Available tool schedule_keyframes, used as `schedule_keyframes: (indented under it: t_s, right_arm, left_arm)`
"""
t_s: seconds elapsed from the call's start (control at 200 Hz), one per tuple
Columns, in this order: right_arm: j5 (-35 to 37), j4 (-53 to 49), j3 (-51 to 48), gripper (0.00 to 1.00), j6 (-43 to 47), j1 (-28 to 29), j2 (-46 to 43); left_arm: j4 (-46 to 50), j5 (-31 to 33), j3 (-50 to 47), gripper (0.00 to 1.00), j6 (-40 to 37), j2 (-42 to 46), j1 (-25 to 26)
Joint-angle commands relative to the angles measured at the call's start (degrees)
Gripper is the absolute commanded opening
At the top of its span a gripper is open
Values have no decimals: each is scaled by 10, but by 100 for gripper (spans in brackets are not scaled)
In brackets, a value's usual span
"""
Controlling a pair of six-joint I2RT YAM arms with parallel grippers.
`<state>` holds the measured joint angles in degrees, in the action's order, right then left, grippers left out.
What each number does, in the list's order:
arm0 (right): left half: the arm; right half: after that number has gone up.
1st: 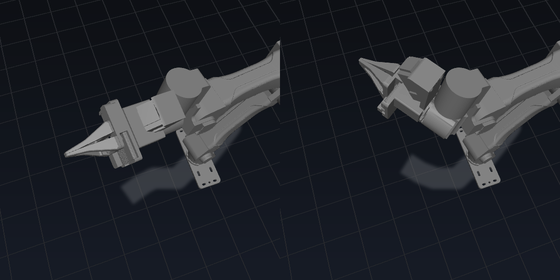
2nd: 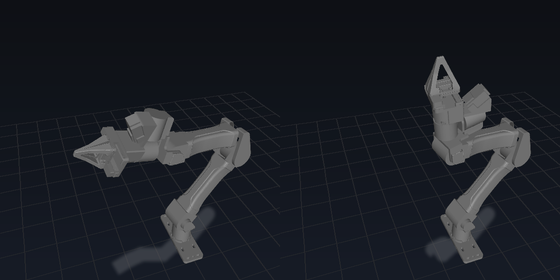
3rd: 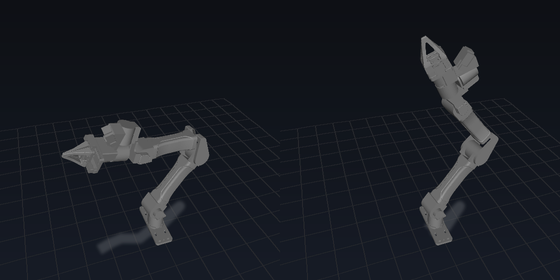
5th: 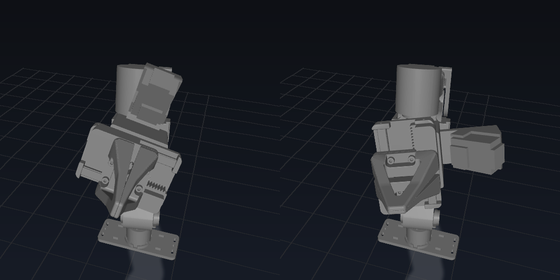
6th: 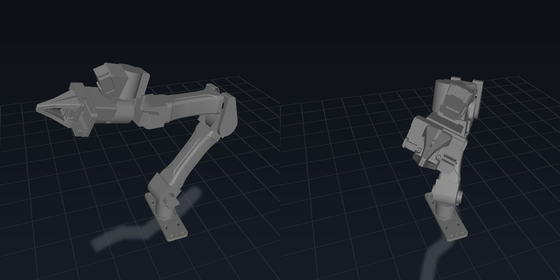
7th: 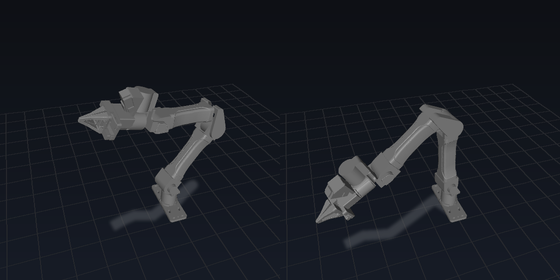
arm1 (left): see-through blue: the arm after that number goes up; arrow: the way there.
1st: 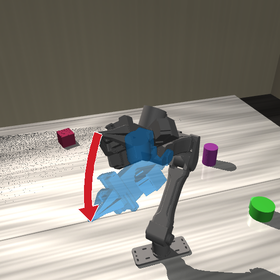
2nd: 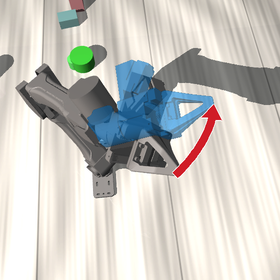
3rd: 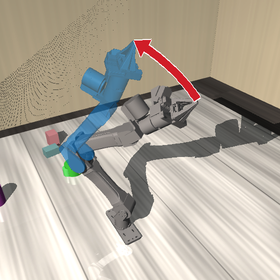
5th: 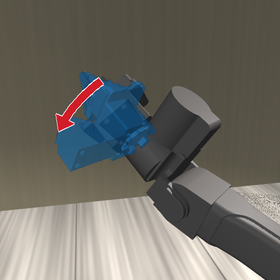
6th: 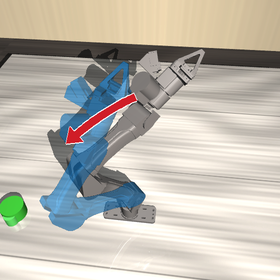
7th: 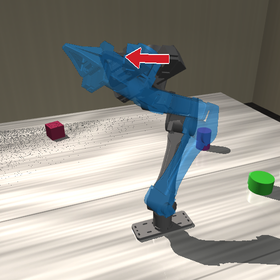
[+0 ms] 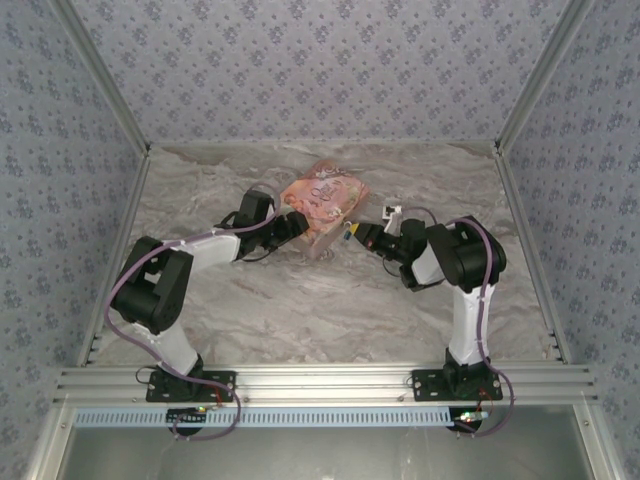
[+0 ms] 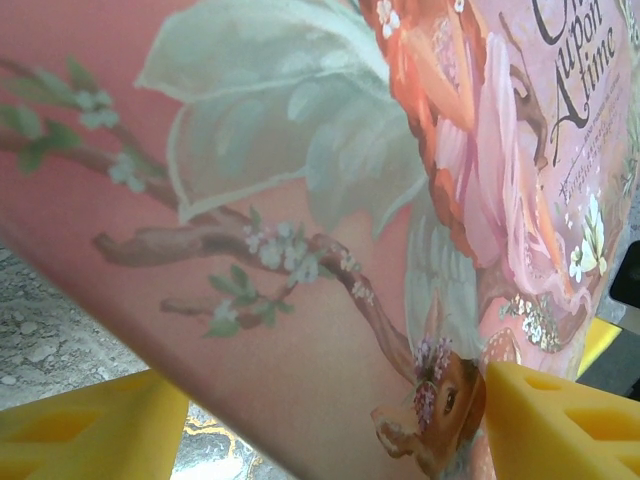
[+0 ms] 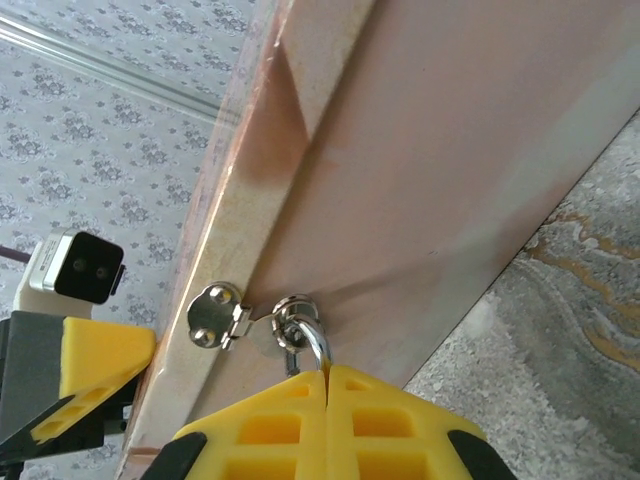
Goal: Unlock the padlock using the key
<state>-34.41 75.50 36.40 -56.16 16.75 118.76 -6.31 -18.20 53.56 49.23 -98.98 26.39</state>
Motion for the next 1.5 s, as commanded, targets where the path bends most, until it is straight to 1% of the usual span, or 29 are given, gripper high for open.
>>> schedule_keyframes:
  t_s: [0.0, 0.29, 0.415, 0.54, 0.65, 0.735, 0.81, 0.904, 1.269, 1.494]
  right_arm:
    - [21, 41, 25, 0, -9, -6, 18]
    - [16, 43, 52, 0, -17, -8, 38]
    - [21, 43, 33, 0, -2, -12, 27]
    - [14, 45, 5, 26, 30, -17, 13]
    - [-1, 45, -9, 45, 61, -18, -3]
    - [-8, 45, -14, 55, 78, -19, -11]
    - [-26, 45, -5, 60, 83, -17, -7]
    - [-44, 45, 15, 61, 83, -13, 4]
    - [-63, 37, 67, 62, 79, 3, 48]
    - [-81, 35, 72, 58, 81, 12, 55]
  left_arm:
    - [89, 11, -29, 75, -15, -16, 13]
    - [85, 10, -39, 75, -14, -17, 13]
    - [84, 11, -41, 75, -12, -13, 12]
    - [85, 11, -41, 75, -12, -10, 10]
    - [86, 11, -39, 75, -12, -10, 8]
    - [87, 11, -39, 75, -12, -9, 7]
    - [87, 11, -39, 75, -12, -9, 7]
    - [87, 11, -37, 75, -12, -10, 6]
    - [90, 11, -36, 75, -12, -7, 5]
    - [90, 11, -37, 75, -12, -6, 4]
